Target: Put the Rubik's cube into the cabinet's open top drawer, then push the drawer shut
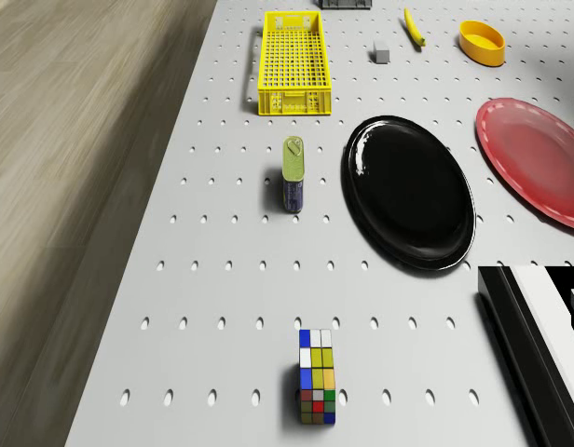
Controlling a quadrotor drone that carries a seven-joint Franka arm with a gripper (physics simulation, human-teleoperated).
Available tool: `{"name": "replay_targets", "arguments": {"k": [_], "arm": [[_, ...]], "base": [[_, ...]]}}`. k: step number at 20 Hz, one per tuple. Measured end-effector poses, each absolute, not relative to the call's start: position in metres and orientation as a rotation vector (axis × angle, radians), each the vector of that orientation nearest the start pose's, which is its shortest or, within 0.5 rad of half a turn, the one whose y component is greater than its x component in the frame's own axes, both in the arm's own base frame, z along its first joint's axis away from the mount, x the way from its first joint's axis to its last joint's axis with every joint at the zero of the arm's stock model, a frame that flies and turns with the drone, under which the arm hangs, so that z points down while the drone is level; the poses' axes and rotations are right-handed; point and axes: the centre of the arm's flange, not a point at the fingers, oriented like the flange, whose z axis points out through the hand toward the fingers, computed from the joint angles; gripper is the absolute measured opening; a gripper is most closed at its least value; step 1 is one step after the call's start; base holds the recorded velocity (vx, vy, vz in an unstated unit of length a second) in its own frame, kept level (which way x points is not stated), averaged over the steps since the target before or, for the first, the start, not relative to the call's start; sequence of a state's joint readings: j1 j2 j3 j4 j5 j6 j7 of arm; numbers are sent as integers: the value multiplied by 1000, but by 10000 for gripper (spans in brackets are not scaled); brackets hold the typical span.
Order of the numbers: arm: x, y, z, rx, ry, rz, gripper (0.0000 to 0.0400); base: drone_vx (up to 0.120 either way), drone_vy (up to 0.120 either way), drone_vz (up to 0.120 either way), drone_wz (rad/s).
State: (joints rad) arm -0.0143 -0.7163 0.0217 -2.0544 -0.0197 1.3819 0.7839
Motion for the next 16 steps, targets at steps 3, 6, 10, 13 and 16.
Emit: {"name": "replay_targets", "arguments": {"k": [3, 6, 10, 13, 16], "arm": [[302, 6, 691, -2932, 1215, -101, 400], [302, 9, 691, -2962, 1228, -128, 400], [301, 18, 690, -3034, 1258, -192, 400], [301, 29, 687, -3128, 1299, -280, 400], [301, 47, 679, -3277, 1363, -432, 400]], "base": [[40, 0, -93, 0], [0, 0, -93, 0], [0, 0, 0, 0], [0, 0, -13, 0], [27, 0, -120, 0]]}}
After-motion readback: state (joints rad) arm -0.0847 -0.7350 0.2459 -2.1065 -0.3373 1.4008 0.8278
